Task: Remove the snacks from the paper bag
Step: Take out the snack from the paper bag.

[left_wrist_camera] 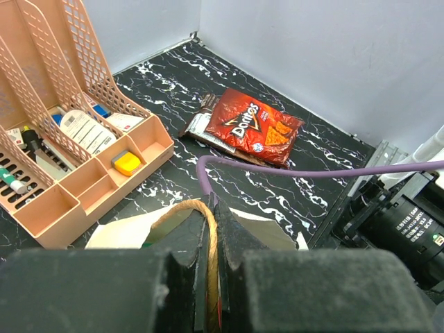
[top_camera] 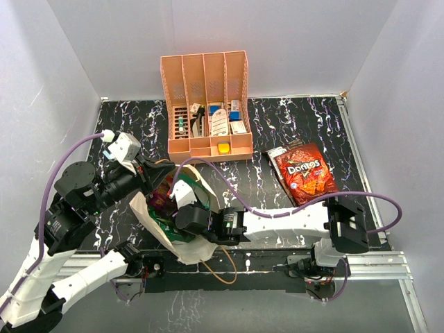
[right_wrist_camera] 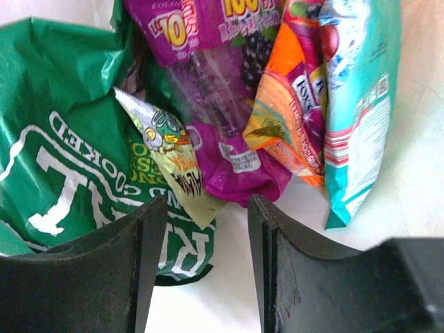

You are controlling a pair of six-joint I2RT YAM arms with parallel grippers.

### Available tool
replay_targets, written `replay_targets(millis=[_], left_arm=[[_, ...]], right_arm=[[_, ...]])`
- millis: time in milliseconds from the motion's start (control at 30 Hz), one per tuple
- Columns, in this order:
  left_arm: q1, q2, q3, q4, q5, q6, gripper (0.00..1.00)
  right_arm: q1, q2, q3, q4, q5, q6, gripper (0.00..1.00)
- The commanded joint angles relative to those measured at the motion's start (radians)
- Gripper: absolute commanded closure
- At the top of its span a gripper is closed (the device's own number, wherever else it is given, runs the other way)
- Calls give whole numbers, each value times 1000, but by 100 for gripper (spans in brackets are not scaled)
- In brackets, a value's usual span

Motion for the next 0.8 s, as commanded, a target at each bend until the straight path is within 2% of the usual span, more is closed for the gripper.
replay_targets(millis=[0, 200, 333, 467, 600, 767], left_arm=[[4, -16, 5, 52, 21, 6, 100], [4, -5, 5, 40, 29, 15, 100], [4, -4, 0, 35, 32, 17, 100], [4, -1, 4, 29, 31, 19, 100], [4, 1, 13, 27, 35, 18, 100], [4, 1, 18, 17, 34, 19, 100]], right_arm=[[21, -40, 42, 32, -28, -17, 47], [22, -185, -99, 171, -148, -23, 43], [22, -252, -218, 330, -324, -134, 29], [22, -181, -171, 321, -356, -177, 25], [22, -70, -97, 311, -372, -204, 25], [22, 18, -23, 278, -307, -225, 28]])
